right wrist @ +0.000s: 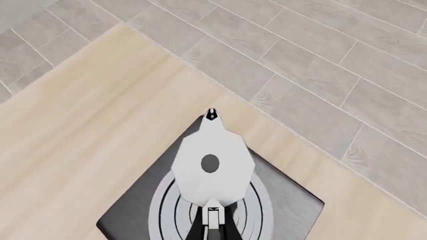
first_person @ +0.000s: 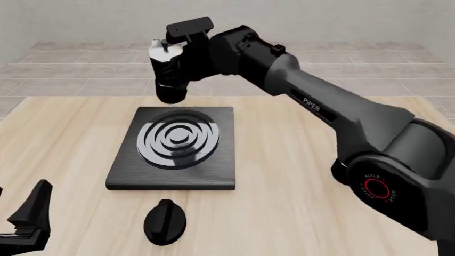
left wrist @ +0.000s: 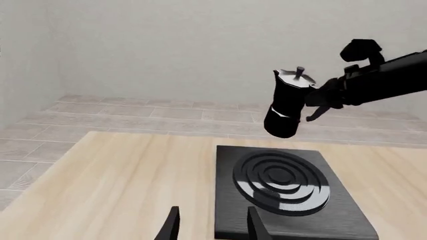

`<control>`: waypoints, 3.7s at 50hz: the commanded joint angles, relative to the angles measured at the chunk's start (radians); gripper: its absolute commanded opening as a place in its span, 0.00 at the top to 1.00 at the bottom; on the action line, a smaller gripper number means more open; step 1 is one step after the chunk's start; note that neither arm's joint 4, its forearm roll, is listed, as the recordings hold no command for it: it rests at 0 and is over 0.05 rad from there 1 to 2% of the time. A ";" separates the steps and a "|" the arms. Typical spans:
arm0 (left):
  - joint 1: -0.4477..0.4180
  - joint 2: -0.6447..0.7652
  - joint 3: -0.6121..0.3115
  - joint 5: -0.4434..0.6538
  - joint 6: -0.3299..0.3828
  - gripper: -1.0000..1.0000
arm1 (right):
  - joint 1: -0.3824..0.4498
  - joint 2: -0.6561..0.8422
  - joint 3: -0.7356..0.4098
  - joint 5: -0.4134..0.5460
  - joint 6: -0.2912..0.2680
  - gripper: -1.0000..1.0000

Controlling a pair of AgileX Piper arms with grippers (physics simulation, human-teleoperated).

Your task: Put both moka pots on the stove.

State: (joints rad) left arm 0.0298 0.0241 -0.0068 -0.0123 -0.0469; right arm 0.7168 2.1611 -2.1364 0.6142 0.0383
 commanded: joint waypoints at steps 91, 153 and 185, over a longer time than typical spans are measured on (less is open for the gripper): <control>0.001 0.023 -0.004 -0.013 -0.024 0.00 | -0.041 0.479 -0.683 0.298 0.054 1.00; 0.002 0.017 -0.003 -0.011 -0.026 0.00 | -0.009 0.305 -0.281 0.093 0.060 0.00; -0.006 0.001 0.002 -0.001 -0.015 0.00 | -0.010 0.043 -0.082 0.081 -0.002 0.00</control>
State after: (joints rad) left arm 0.0263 0.0336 -0.0065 -0.0186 -0.0662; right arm 0.7051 2.2847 -2.3004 0.7144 0.0452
